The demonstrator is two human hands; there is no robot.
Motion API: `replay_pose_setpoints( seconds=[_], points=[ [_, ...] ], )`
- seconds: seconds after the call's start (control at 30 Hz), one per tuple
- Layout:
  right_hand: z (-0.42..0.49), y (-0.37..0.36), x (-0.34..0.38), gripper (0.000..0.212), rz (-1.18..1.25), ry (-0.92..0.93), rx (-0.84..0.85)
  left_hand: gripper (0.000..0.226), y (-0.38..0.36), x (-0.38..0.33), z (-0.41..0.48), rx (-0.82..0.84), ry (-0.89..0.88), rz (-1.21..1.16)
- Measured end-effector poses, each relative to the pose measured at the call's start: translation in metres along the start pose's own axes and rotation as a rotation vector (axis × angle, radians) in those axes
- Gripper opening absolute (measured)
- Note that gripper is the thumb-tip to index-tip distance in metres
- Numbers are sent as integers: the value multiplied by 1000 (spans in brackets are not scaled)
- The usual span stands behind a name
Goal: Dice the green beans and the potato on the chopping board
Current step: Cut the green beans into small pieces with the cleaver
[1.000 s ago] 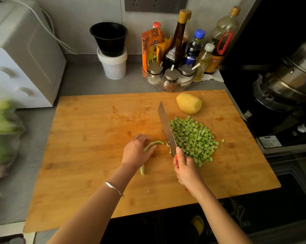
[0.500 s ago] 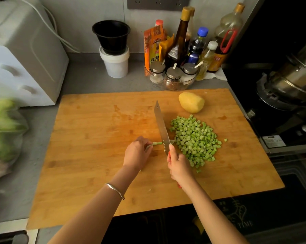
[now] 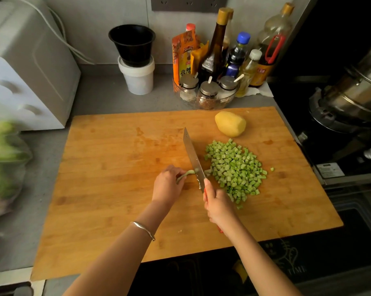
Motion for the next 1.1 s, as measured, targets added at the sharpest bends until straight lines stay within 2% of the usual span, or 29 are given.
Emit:
replay_pose_setpoints(
  seconds=[0.37, 0.63, 0.83, 0.97, 1.1],
  points=[
    [-9, 6, 5, 57, 89, 37, 2, 6, -1, -1, 5, -11, 43, -54],
    [-3, -2, 5, 60, 4, -14, 35, 3, -3, 1, 3, -41, 44, -88],
    [8, 6, 4, 59, 18, -36, 32, 7, -2, 0, 8, -18, 34, -41],
    [9, 23, 2, 55, 123, -78, -6, 17, -3, -3, 12, 18, 21, -60],
    [1, 29, 9, 54, 197, -48, 29, 28, 7, 3, 1, -41, -32, -62]
  ],
)
Point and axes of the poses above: each hand's wrist, its own z-axis towards the middle knuckle, its own y-axis out of the back of the hand, x = y × z, the point moved 5 cm from there along z, towards the middle knuckle, and after that the axes turned 15 degrees about y, right-handed, at the moved point
